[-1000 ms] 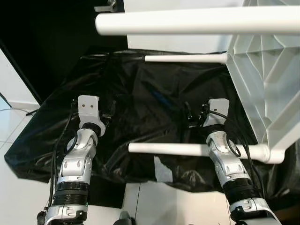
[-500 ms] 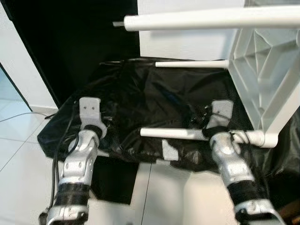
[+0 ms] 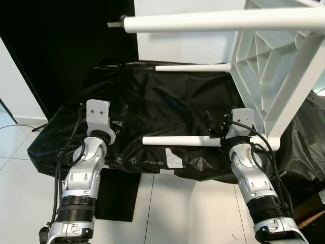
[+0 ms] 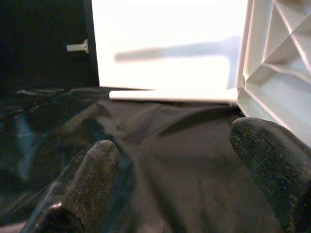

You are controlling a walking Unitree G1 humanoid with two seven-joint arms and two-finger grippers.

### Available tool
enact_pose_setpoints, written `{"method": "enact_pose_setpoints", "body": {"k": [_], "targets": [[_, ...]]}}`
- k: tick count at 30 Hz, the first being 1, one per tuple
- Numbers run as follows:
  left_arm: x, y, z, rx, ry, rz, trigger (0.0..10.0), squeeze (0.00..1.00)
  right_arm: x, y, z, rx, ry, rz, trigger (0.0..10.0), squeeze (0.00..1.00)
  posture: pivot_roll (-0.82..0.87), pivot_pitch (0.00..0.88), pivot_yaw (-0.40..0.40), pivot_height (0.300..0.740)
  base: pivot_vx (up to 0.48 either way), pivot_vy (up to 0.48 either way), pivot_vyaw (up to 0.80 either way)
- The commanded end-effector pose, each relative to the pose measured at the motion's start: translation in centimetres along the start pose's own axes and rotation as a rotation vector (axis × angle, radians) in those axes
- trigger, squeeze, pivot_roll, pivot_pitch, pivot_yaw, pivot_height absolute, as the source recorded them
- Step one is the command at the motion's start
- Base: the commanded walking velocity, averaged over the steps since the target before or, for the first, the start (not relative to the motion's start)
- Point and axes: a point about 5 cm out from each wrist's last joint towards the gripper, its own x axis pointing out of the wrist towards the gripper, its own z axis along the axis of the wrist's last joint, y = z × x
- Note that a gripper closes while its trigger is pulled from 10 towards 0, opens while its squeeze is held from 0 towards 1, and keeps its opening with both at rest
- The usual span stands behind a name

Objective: Building children table

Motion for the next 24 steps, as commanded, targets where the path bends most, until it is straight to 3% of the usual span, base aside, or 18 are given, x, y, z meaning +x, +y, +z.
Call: {"method": "enact_pose_setpoints", "body": {"k": [1,4,13,24], "targets": [[0.1,0.0,0.7,0.026,-0.032,-0.028,10.0,0.00,-0.2,-0.6,-0.1,-0.001,0.009,-0.009,10.0,0.00,0.08,0.000,-0.022,0.740,0.000,0.000,0.00],[-0.3,0.5,1.6,0.069,-0.079,-0.031,10.0,0.00,-0.8,-1.1,0.1,0.001,0.003,-0.011,10.0,0.00,0.08,0.000,-0.015,0.740,0.000,0.000,0.00],[-1.0,0.5,2.2,0.052,-0.122,-0.055,10.0,0.00,-2.1,-1.4,-0.2,0.008,0.024,-0.011,10.0,0.00,0.07,0.000,0.001,0.740,0.000,0.000,0.00],[-0.9,-0.1,2.4,0.040,-0.132,-0.076,10.0,0.00,-2.0,-1.5,0.8,-0.011,-0.006,0.011,10.0,0.00,0.06,0.000,0.001,0.740,0.000,0.000,0.00]]}}
